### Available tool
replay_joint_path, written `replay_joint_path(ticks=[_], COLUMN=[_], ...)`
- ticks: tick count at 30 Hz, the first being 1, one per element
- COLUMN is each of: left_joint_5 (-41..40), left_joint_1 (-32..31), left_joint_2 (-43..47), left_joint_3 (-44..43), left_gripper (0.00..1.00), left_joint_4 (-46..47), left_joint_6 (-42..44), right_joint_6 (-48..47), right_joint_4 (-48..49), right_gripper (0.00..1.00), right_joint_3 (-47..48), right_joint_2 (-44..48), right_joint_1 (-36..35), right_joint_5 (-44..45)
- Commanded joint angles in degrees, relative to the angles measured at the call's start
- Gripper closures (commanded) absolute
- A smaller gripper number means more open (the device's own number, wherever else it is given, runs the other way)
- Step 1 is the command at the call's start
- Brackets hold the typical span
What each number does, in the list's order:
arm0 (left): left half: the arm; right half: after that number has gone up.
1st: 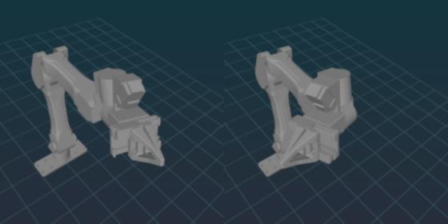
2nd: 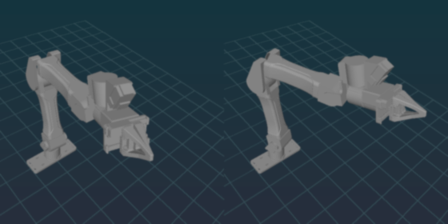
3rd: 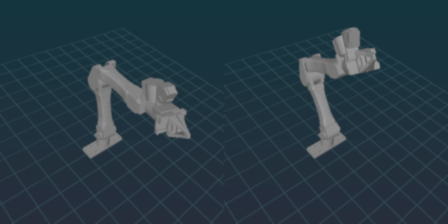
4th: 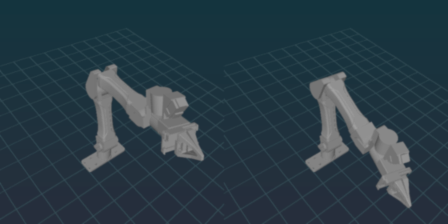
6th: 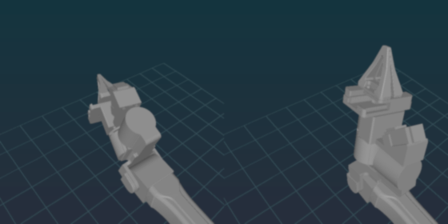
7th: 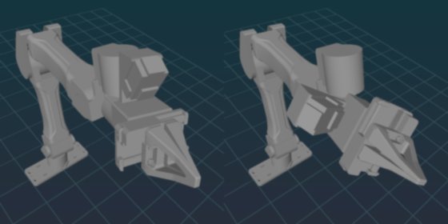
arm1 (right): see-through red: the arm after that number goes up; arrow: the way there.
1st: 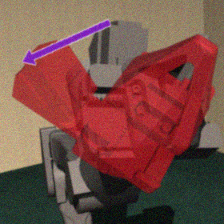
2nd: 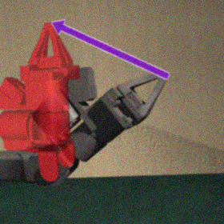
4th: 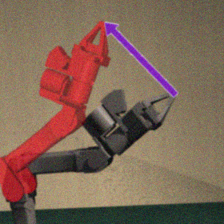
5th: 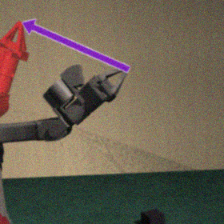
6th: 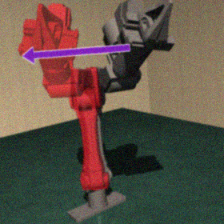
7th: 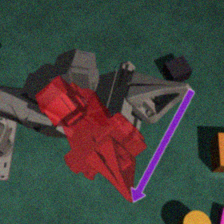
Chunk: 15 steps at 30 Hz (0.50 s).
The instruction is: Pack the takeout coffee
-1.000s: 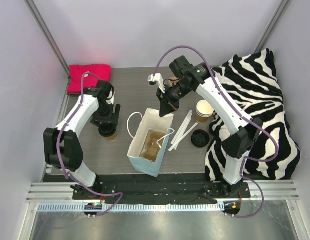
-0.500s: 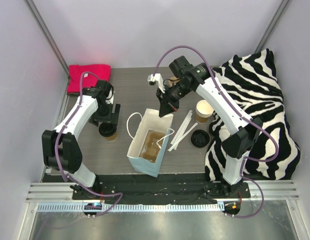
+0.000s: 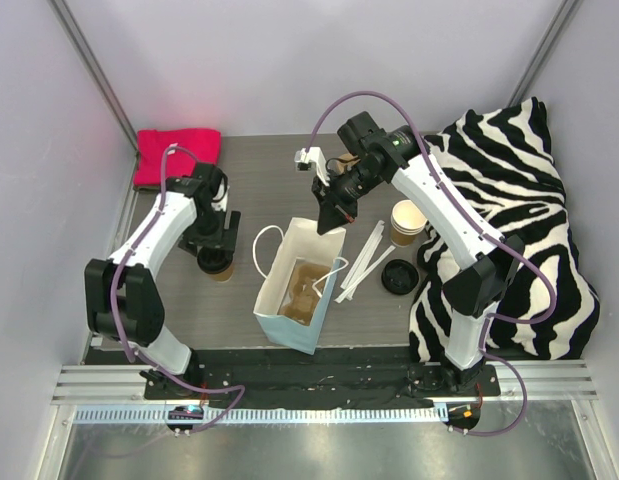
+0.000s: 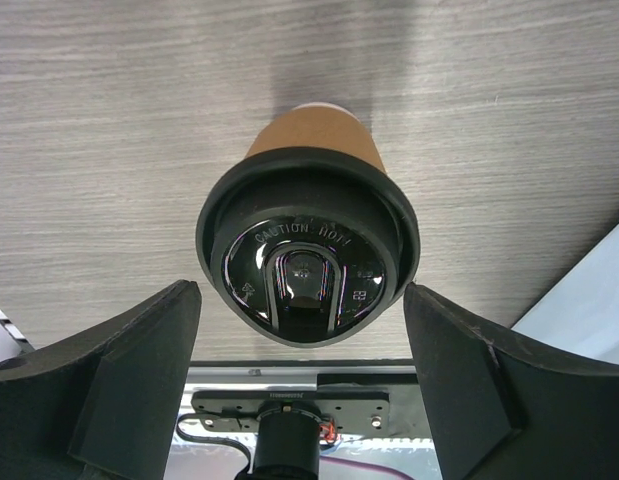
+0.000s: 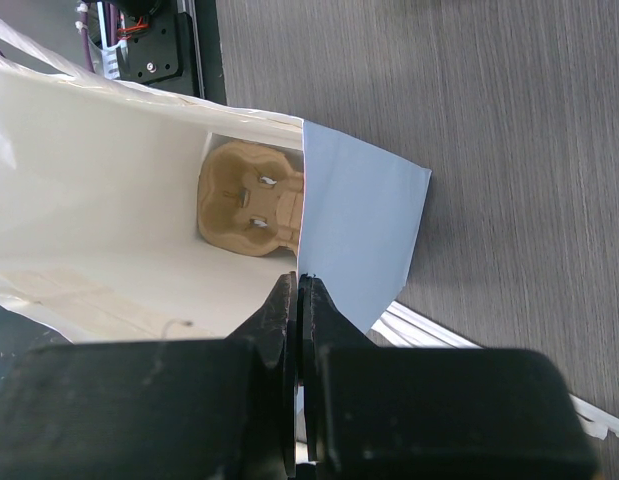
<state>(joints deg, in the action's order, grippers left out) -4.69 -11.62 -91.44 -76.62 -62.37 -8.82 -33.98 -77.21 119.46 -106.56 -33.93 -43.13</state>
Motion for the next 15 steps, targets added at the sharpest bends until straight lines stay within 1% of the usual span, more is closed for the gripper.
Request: replay_joint_path(ticks=[1, 15], left_joint_5=[1.1, 2.1], left_joint_1=[-0.2, -0.2], left_joint_2=[-0.2, -3.3], left_joint_3=[0.7, 1.2], left_gripper=[0.14, 0.20], left_joint_4=[1.5, 2.4], left_joint_6=[-0.1, -0.2], right_joint_6=[-0.8, -1.2], right_joint_4=[1.2, 0.9], right_gripper=[0.99, 0.99], right_joint_3=[0.7, 0.6], right_joint_2=[0.6, 0.2], right_joint_1=[0.3, 0.6], right_joint_5=[-1.1, -1.6])
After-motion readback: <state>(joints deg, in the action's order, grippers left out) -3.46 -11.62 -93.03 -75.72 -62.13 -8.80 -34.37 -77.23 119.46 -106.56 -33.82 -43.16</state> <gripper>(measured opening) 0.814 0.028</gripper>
